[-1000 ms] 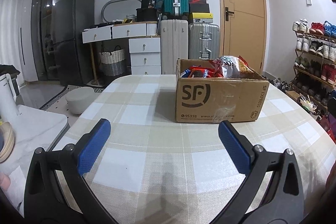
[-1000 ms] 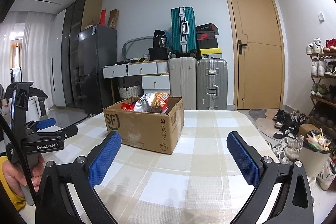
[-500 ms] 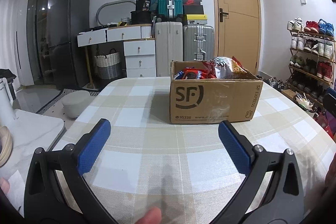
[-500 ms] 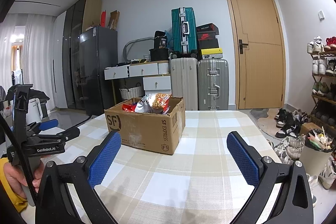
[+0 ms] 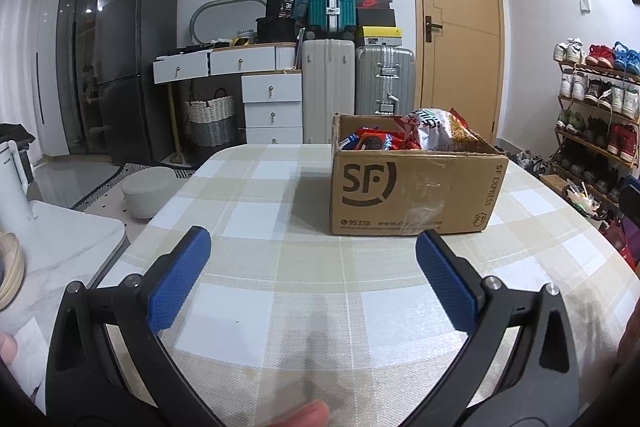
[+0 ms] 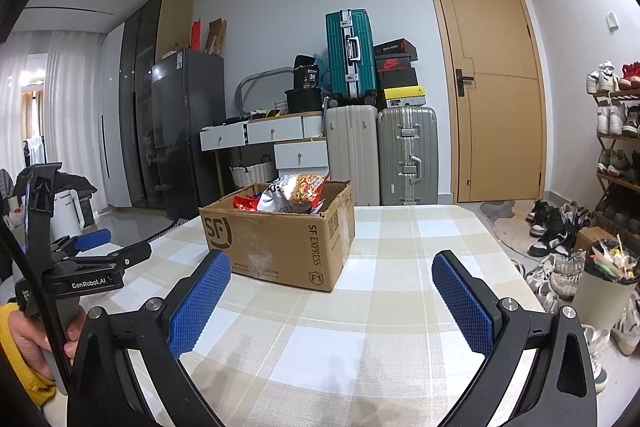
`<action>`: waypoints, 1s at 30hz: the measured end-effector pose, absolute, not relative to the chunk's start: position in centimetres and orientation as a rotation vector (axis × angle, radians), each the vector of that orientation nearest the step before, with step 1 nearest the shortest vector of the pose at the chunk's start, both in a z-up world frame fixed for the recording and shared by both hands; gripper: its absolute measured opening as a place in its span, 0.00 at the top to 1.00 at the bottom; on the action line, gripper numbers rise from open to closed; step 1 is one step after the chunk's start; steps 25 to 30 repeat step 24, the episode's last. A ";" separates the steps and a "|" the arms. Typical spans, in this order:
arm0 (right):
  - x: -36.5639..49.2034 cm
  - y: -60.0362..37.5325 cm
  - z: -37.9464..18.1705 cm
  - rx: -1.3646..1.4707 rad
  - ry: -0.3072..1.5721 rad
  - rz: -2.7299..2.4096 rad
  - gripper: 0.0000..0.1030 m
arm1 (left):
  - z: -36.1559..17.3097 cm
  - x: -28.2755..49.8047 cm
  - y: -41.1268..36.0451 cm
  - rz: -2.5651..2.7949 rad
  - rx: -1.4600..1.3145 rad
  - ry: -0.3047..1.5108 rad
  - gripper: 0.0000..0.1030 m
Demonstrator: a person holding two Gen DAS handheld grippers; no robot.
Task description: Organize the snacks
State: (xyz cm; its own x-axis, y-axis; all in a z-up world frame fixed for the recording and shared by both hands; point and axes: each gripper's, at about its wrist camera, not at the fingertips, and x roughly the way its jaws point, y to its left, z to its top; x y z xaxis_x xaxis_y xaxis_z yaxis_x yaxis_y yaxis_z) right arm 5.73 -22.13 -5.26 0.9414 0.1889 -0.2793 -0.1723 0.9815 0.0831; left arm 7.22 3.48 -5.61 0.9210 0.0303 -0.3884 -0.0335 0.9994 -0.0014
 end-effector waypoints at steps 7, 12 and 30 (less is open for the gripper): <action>5.7 -22.2 -5.4 0.048 0.292 0.185 0.01 | -5.8 7.2 3.9 0.046 -0.032 0.408 0.01; 5.8 -22.2 -5.5 0.048 0.296 0.186 0.01 | -5.8 7.1 4.1 0.058 -0.038 0.411 0.01; 5.8 -22.1 -5.6 0.048 0.299 0.187 0.01 | -5.8 6.8 4.0 0.046 -0.032 0.399 0.01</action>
